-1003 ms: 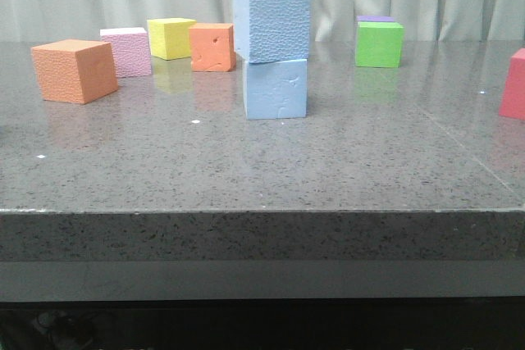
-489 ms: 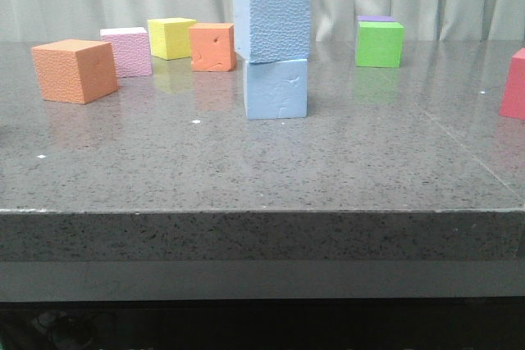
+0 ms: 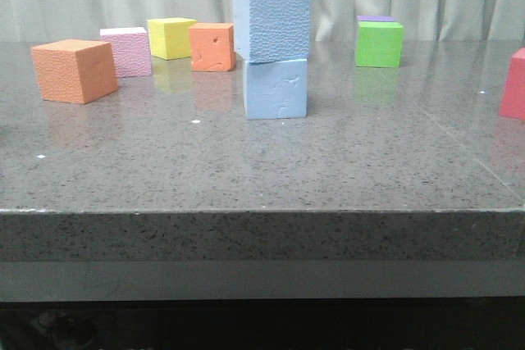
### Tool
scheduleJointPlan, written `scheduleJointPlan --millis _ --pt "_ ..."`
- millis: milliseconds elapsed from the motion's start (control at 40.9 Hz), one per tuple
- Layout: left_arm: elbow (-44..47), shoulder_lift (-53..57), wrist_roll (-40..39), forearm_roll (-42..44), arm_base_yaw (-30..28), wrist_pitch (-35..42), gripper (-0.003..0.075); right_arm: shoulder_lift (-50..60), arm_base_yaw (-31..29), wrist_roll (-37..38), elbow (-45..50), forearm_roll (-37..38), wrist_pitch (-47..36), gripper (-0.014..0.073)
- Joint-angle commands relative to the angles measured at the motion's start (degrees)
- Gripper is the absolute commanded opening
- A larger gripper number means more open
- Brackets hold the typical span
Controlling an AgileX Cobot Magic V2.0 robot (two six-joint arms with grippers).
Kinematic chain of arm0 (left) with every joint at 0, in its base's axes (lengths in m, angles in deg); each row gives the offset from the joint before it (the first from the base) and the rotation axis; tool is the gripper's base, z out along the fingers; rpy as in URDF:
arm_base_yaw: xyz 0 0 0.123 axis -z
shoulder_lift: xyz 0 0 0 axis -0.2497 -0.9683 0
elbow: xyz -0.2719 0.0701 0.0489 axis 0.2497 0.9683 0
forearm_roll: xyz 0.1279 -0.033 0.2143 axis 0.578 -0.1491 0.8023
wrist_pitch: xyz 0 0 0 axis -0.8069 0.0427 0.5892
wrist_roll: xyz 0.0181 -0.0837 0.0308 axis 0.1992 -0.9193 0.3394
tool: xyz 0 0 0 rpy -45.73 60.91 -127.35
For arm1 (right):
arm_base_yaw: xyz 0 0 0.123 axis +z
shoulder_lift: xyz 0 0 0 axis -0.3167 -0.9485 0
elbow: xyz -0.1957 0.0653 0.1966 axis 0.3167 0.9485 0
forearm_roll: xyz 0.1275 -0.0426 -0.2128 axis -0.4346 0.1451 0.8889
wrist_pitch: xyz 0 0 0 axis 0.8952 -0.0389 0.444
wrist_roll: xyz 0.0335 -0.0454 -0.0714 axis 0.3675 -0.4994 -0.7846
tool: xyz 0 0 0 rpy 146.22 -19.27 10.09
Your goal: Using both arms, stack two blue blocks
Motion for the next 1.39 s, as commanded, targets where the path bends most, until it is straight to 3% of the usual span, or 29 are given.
scheduleJointPlan --millis 0,440,709,881,1003,1370 --pt "2.1 1.3 -0.5 -0.1 -0.2 4.9 -0.0018 -0.3 -0.3 0.1 -1.4 0.9 -3.4 -0.0069" --pt "2.1 1.3 -0.5 -0.1 -0.2 4.9 -0.0018 2.2 -2.3 0.0 2.1 1.1 -7.0 -0.0069" --pt "2.1 1.3 -0.5 -0.1 -0.2 4.9 -0.0018 17.7 -11.9 0.0 28.6 -5.8 -45.4 -0.0069" --pt "2.1 1.3 -0.5 -0.1 -0.2 4.9 -0.0018 25.0 -14.0 0.0 42.7 -6.0 -62.7 -0.0069" --pt "2.1 1.3 -0.5 -0.1 -0.2 4.9 -0.0018 27.3 -14.0 0.0 46.9 -6.0 -65.5 -0.0069" --pt "2.1 1.3 -0.5 -0.1 -0.2 4.9 -0.0018 27.7 -14.0 0.0 46.7 -6.0 -63.3 -0.0069"
